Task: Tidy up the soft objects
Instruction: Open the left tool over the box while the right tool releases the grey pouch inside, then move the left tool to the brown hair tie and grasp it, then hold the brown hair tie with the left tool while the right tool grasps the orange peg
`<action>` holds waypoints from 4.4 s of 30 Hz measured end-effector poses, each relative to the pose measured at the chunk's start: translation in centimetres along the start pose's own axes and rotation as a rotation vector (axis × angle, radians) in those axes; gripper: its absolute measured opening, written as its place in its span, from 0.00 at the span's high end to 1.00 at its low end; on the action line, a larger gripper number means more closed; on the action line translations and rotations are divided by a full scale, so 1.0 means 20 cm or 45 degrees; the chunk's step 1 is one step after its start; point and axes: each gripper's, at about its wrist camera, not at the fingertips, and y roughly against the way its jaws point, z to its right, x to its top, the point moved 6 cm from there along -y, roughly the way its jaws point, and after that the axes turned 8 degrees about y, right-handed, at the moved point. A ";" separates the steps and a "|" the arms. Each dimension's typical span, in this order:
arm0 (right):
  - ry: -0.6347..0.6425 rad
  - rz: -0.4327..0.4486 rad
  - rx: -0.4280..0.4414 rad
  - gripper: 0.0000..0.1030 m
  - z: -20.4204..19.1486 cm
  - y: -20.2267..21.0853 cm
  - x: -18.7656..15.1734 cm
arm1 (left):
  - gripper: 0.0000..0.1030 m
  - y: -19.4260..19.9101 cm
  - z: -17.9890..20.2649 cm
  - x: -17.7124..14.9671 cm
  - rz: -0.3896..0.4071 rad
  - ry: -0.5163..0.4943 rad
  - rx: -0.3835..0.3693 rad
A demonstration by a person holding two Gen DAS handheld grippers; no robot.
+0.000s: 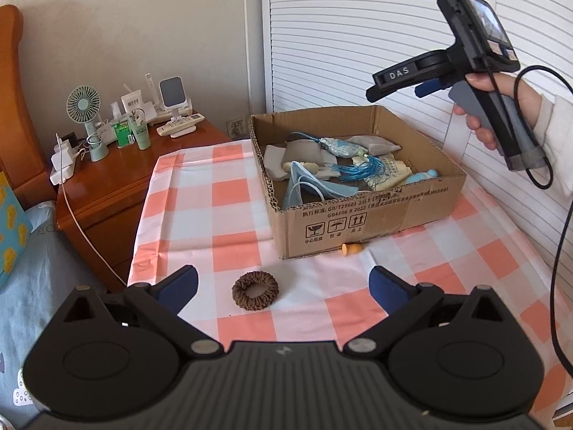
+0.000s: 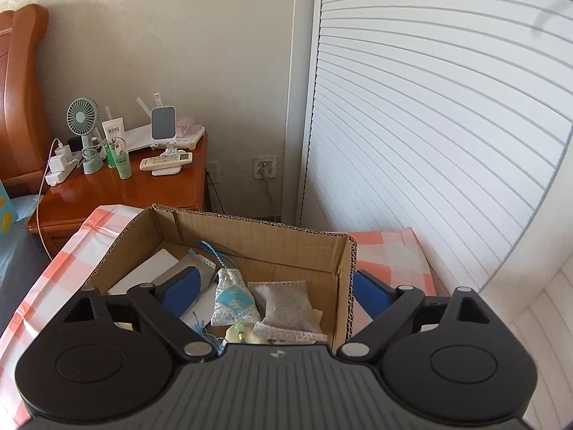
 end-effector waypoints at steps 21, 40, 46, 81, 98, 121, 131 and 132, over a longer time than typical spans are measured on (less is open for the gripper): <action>-0.036 0.038 -0.010 0.00 -0.40 0.46 -0.50 | 0.01 0.02 -0.11 -0.09 0.037 -0.011 0.099; -0.141 -0.178 -0.111 0.00 -0.72 0.01 -0.78 | 0.01 -0.10 -0.26 -0.18 -0.049 0.064 0.104; -0.183 -0.153 -0.168 0.00 -0.67 0.00 -0.78 | 0.01 -0.17 -0.27 -0.20 -0.085 0.070 0.101; -0.018 -0.114 0.006 0.00 -0.61 0.05 -0.82 | 0.61 -0.52 -0.16 -0.17 -0.096 0.130 0.065; 0.165 -0.012 0.303 0.20 -0.84 0.08 -0.75 | 0.62 -0.52 -0.21 -0.16 -0.104 0.161 0.098; 0.162 0.007 0.306 0.42 -0.84 0.09 -0.73 | 0.61 -0.52 -0.22 -0.16 -0.105 0.166 0.092; 0.168 0.004 0.285 0.75 -0.82 0.09 -0.74 | 0.62 -0.52 -0.23 -0.16 -0.106 0.173 0.092; 0.168 0.003 0.281 0.75 -0.82 0.09 -0.74 | 0.62 -0.52 -0.23 -0.16 -0.106 0.171 0.093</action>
